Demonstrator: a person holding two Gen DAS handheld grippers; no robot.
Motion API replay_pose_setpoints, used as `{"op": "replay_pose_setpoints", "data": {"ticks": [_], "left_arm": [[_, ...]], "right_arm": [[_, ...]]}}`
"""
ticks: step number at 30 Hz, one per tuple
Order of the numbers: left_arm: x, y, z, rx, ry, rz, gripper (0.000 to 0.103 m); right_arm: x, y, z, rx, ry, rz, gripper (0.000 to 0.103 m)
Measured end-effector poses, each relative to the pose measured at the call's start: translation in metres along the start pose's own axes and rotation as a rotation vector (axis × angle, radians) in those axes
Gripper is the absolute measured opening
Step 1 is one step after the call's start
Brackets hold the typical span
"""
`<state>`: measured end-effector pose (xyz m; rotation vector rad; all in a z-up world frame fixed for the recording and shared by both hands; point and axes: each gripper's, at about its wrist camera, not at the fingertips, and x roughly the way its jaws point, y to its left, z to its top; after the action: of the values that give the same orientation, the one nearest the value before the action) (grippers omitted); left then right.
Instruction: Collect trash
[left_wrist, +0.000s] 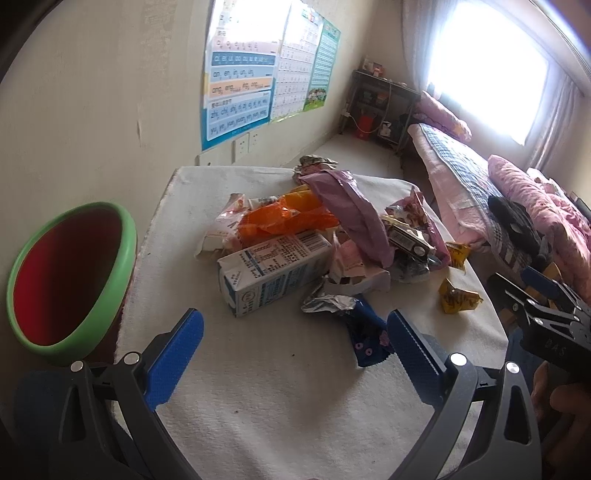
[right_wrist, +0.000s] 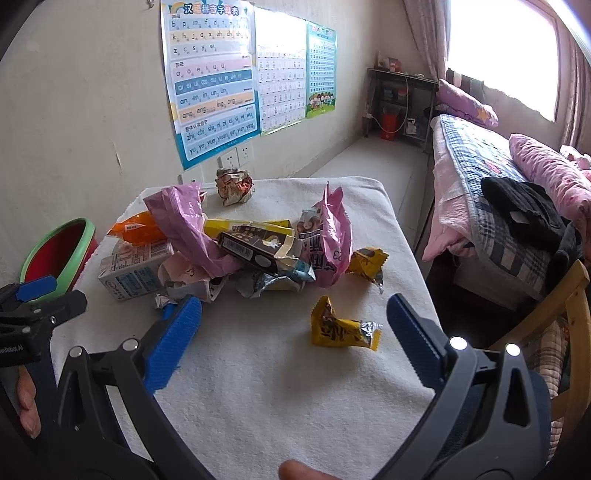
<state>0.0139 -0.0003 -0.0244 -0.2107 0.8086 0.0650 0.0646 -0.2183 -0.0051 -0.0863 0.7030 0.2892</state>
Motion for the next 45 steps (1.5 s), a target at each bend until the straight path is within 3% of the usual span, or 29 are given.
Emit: {"op": "replay_pose_setpoints", "data": {"ticks": [6, 11, 15, 18, 21, 30, 38, 44, 45], "left_arm": [[0.001, 0.001, 0.001, 0.001, 0.014, -0.012, 0.095], [0.007, 0.008, 0.008, -0.036, 0.050, -0.070, 0.095], [0.015, 0.014, 0.023, -0.009, 0.056, -0.034, 0.095], [0.032, 0.022, 0.035, 0.014, 0.118, -0.042, 0.095], [0.046, 0.031, 0.039, 0.032, 0.153, -0.048, 0.095], [0.095, 0.047, 0.049, 0.111, 0.270, -0.037, 0.095], [0.128, 0.053, 0.062, 0.118, 0.308, -0.171, 0.094], [0.137, 0.046, 0.064, 0.135, 0.353, -0.238, 0.083], [0.137, 0.043, 0.062, 0.149, 0.358, -0.246, 0.075]], "right_arm": [[0.004, -0.004, 0.000, 0.019, 0.023, 0.006, 0.099], [0.017, -0.004, 0.002, 0.002, 0.092, 0.041, 0.099], [0.023, -0.009, 0.002, 0.007, 0.117, 0.065, 0.099], [0.033, -0.018, 0.005, 0.027, 0.146, 0.082, 0.099], [0.055, -0.024, 0.004, 0.029, 0.238, 0.109, 0.099], [0.088, -0.041, -0.011, 0.078, 0.382, 0.072, 0.099], [0.099, -0.042, -0.013, 0.068, 0.385, 0.095, 0.099], [0.111, -0.048, -0.021, 0.100, 0.428, 0.107, 0.099], [0.112, -0.048, -0.021, 0.102, 0.426, 0.110, 0.099]]}}
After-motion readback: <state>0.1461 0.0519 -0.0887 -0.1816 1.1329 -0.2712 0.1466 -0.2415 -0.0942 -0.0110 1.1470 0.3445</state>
